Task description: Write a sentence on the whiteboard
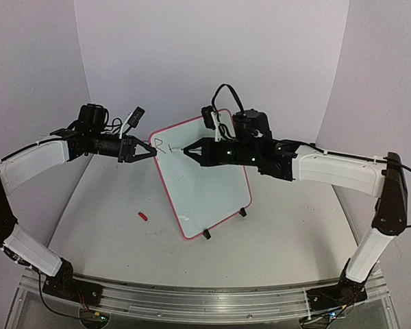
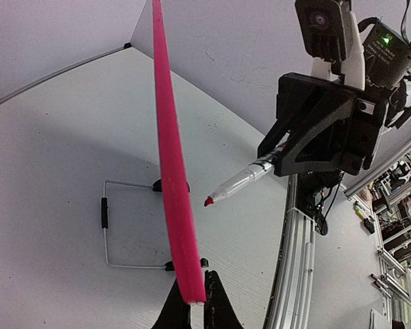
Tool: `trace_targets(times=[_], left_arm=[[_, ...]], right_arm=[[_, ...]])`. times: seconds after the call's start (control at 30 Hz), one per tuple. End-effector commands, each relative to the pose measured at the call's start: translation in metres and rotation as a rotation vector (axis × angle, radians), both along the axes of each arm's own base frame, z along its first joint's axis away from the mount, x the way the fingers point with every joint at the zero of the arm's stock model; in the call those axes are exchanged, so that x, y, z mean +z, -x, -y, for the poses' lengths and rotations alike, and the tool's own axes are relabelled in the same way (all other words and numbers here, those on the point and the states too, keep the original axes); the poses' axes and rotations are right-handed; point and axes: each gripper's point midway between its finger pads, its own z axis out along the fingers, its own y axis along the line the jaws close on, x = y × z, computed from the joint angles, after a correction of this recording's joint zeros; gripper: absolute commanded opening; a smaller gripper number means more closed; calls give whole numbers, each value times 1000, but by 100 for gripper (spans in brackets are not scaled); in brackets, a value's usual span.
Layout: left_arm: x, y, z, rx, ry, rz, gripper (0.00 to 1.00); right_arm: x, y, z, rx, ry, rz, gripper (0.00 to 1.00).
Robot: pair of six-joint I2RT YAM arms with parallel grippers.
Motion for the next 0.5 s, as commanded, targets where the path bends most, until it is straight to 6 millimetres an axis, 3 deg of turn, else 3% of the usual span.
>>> trace_targets(times=[0.0,0.47], left_arm=[[2,10,0,-28,-10,35,0],[2,10,1,-31,-9,31,0]], right_arm=[[59,11,5,36,-134,85,0],[54,-7,-5,-7,-121,103,0]])
